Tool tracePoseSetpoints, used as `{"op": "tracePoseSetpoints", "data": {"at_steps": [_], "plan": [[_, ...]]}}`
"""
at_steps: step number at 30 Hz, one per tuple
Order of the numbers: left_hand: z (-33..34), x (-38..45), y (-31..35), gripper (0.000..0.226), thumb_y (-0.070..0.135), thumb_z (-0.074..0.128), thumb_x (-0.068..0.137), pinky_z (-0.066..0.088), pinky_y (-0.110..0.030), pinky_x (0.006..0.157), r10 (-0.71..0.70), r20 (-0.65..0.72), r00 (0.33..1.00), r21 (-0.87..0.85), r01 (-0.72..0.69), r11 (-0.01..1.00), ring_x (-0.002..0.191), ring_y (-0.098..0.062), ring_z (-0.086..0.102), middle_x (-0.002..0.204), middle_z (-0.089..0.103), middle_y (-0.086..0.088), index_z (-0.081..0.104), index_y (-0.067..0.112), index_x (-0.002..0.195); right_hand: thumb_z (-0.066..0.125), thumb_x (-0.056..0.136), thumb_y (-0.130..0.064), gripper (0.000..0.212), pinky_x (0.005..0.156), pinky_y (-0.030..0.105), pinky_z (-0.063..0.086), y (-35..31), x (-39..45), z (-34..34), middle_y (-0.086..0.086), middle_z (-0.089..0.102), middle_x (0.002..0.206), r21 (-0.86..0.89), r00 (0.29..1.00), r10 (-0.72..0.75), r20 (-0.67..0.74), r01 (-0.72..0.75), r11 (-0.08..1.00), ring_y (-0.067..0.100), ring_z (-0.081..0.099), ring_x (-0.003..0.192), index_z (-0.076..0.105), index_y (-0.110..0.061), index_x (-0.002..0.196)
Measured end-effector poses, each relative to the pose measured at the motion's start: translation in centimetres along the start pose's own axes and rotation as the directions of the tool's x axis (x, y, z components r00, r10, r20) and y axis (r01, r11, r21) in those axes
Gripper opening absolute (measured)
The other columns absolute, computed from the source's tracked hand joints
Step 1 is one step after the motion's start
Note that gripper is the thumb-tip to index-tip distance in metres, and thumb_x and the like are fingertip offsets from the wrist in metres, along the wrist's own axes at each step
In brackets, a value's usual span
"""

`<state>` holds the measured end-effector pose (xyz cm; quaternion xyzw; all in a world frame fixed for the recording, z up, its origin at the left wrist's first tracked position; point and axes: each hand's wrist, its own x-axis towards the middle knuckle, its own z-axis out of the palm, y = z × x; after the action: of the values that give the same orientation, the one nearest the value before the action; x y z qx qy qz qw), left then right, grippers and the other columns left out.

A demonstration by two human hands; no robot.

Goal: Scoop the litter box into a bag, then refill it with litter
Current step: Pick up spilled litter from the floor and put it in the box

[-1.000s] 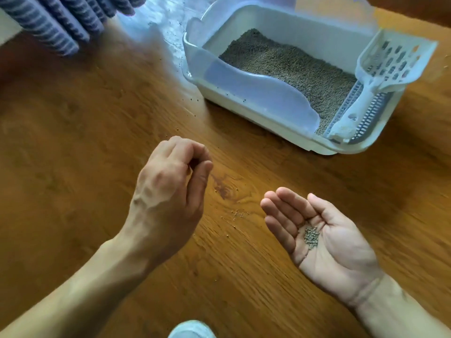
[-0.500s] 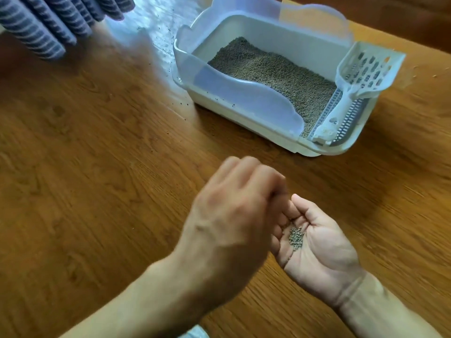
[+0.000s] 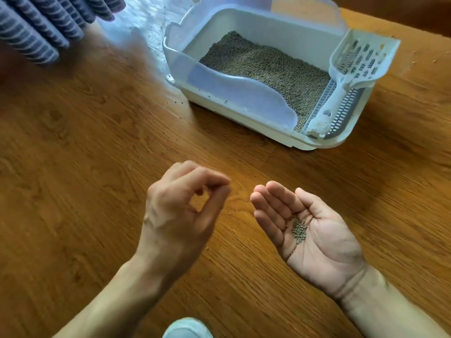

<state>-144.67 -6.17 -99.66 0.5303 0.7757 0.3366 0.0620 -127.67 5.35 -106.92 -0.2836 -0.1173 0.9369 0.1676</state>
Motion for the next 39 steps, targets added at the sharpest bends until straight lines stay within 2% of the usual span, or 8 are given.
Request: {"op": "tracePoseSetpoints", "data": {"at_steps": [3,9,14,19,26,32,36,39], "plan": [[1.4,-2.9,-4.4,0.013,0.029,0.068,0.085,0.057,-0.029,0.064,-0.178,0.162,0.971,0.117,0.160,0.980,0.079,-0.006,0.061,0.087,0.065,0.011,0.075,0.020,0.092,0.029,0.105,-0.029,0.051,0.115,0.042,0.031,-0.3,0.5,0.1,0.025,0.050,0.139,0.078,0.995,0.085,0.048,-0.088,0.993,0.033,0.042,0.136,0.050,0.007,0.133],[3.4,-8.0,-7.8,0.023,0.033,0.084,0.076,0.059,-0.030,0.062,-0.274,0.309,0.911,0.301,0.180,0.936,0.081,-0.007,0.060,0.088,0.064,0.011,0.077,0.022,0.094,0.030,0.104,-0.029,0.050,0.114,0.043,0.033,-0.6,0.5,0.2,0.024,0.051,0.139,0.076,0.994,0.107,0.022,-0.109,0.991,0.032,0.042,0.136,0.052,0.006,0.133],[4.6,-8.6,-7.5,0.019,0.023,0.090,0.068,0.055,-0.025,0.055,-0.179,0.330,0.927,0.318,0.069,0.945,0.073,-0.010,0.058,0.080,0.064,0.009,0.075,0.021,0.080,0.025,0.105,-0.030,0.052,0.116,0.042,0.028,-0.4,0.9,-0.6,0.023,0.048,0.141,0.079,0.992,0.109,0.071,-0.115,0.990,0.032,0.039,0.138,0.049,0.006,0.135],[5.5,-9.2,-8.0,0.012,0.018,0.080,0.080,0.055,-0.033,0.054,-0.084,0.347,0.934,0.379,-0.058,0.924,0.071,-0.015,0.056,0.080,0.062,0.002,0.068,0.015,0.080,0.022,0.106,-0.031,0.054,0.117,0.041,0.026,-0.2,1.0,-0.9,0.023,0.046,0.143,0.088,0.989,0.112,0.099,-0.121,0.989,0.031,0.037,0.139,0.047,0.005,0.136],[5.0,-8.1,-8.6,0.008,0.016,0.076,0.084,0.054,-0.030,0.058,-0.105,0.229,0.968,0.331,0.024,0.943,0.076,-0.015,0.055,0.083,0.062,0.002,0.068,0.014,0.085,0.030,0.105,-0.029,0.050,0.116,0.042,0.030,-0.3,0.9,-1.3,0.023,0.049,0.140,0.081,0.993,0.103,0.058,-0.107,0.991,0.031,0.041,0.137,0.051,0.005,0.134],[6.2,-8.3,-9.1,0.017,0.019,0.057,0.095,0.052,-0.036,0.059,0.044,0.343,0.938,0.448,-0.204,0.871,0.074,-0.020,0.053,0.083,0.062,-0.003,0.068,0.012,0.084,0.033,0.102,-0.030,0.050,0.106,0.043,0.044,-0.4,0.7,-1.4,0.023,0.056,0.133,0.134,0.993,0.115,0.022,-0.117,0.984,0.033,0.050,0.130,0.058,0.005,0.126],[6.7,-8.6,-8.9,0.023,0.021,0.044,0.100,0.051,-0.036,0.060,0.010,0.348,0.938,0.480,-0.187,0.857,0.072,-0.019,0.049,0.082,0.058,-0.003,0.062,0.013,0.088,0.034,0.101,-0.030,0.050,0.103,0.043,0.046,-0.8,0.7,-1.8,0.023,0.057,0.132,0.124,0.995,0.101,-0.010,-0.099,0.987,0.033,0.052,0.128,0.060,0.005,0.124],[5.6,-7.1,-6.7,0.026,0.022,0.040,0.102,0.050,-0.036,0.060,0.000,0.232,0.973,0.362,-0.086,0.928,0.071,-0.017,0.045,0.081,0.054,-0.001,0.060,0.011,0.089,0.035,0.099,-0.031,0.050,0.093,0.042,0.054,-0.6,0.7,-1.9,0.023,0.063,0.124,0.160,0.995,0.096,-0.037,-0.089,0.983,0.033,0.059,0.119,0.067,0.004,0.115]]}}
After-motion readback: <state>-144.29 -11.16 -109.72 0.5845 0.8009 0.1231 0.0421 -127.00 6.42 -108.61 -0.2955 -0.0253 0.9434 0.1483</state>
